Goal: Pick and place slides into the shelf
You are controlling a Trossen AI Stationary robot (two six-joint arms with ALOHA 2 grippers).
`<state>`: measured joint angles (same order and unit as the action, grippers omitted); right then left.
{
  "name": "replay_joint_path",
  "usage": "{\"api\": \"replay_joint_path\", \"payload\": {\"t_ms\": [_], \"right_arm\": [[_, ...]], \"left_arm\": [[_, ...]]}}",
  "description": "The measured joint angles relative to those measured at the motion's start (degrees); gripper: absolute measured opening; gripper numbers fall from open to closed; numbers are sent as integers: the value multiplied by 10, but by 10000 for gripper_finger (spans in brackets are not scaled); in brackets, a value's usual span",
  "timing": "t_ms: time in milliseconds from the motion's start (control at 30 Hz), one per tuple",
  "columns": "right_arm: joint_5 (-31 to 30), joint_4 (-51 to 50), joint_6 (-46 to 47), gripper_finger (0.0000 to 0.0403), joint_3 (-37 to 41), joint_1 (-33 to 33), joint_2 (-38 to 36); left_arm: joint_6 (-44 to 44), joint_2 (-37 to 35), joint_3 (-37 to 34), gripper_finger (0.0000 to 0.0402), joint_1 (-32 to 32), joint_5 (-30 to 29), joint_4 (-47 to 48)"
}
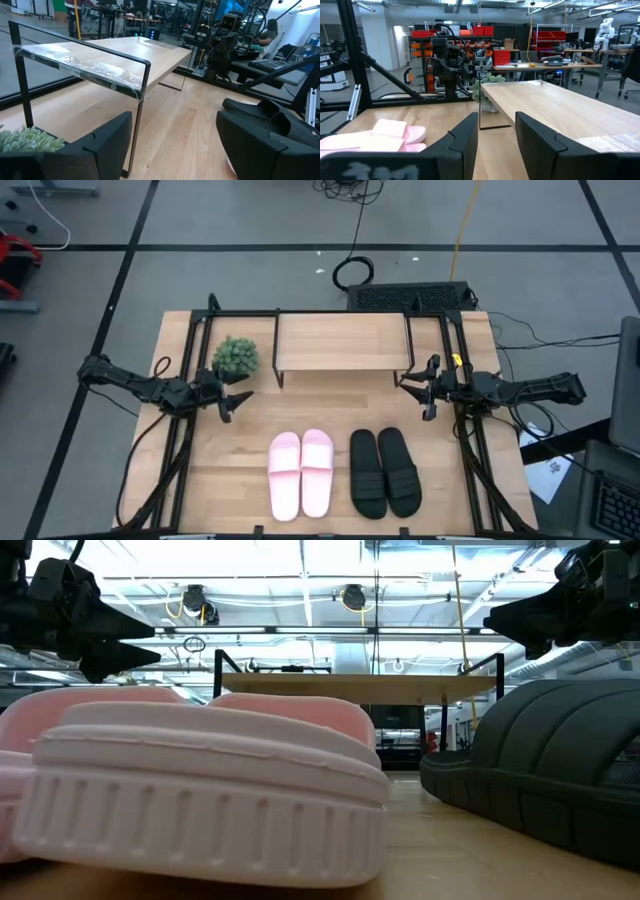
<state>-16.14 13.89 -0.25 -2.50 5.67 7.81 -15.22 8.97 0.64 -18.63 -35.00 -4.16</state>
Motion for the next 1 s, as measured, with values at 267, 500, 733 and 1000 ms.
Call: {"api": "replay_joint_path", "payload": {"t_ms": [267, 500, 733, 1000], "right_arm": [[0, 0, 0, 123, 0, 0, 0], [0, 0, 0, 123, 0, 0, 0], [0, 0, 0, 123, 0, 0, 0], [-1, 0, -15, 123, 0, 0, 0]], "left_arm": [[0, 0, 0, 294, 0, 0, 0], [0, 0, 0, 294, 0, 0, 0], [0, 0, 0, 294, 0, 0, -1], [0, 0, 0, 294, 0, 0, -6]]}}
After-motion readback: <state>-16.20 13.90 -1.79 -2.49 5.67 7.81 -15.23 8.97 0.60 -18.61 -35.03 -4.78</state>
